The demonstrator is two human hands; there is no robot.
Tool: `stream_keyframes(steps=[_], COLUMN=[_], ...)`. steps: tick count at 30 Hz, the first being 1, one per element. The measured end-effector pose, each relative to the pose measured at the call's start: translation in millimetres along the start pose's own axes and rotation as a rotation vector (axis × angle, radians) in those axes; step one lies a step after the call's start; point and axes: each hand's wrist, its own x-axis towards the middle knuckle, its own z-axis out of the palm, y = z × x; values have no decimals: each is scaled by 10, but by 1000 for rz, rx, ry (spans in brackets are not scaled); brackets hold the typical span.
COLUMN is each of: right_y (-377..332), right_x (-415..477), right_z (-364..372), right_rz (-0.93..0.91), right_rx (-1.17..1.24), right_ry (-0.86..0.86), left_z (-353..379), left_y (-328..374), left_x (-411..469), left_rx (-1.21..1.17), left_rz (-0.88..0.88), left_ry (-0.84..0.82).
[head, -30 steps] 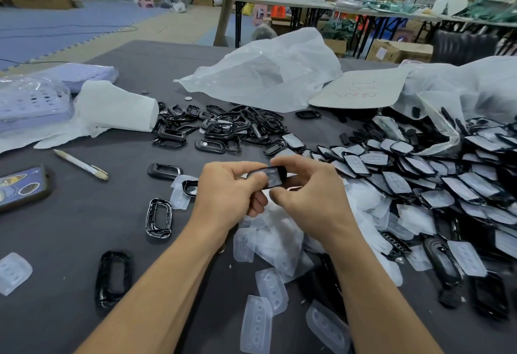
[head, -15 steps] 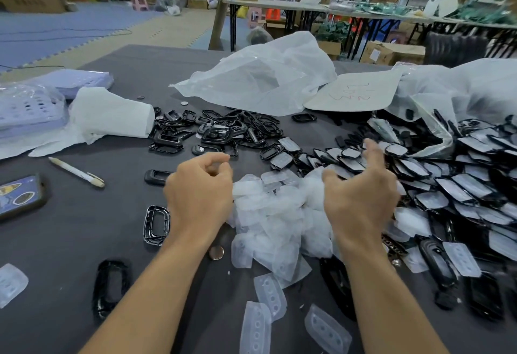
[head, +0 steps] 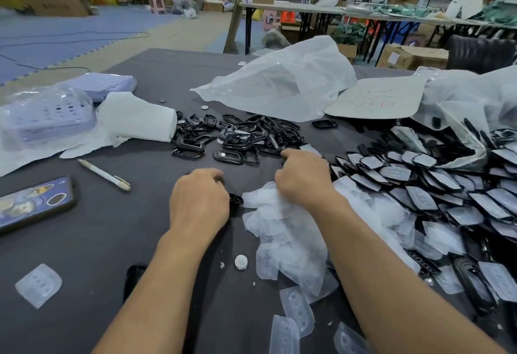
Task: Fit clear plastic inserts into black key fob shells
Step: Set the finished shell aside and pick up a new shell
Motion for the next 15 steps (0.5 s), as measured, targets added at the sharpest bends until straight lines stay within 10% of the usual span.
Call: stream_keyframes(steps=[15], right_y=[-43], right_x=[-320], right_z=[-182], right_rz=[-230], right_rx=[195], right_ry=[181], left_z=[-93], left_y=[-97], left_x=[28], left_rx=[-90], left_rz=[-34], left_ry=[39])
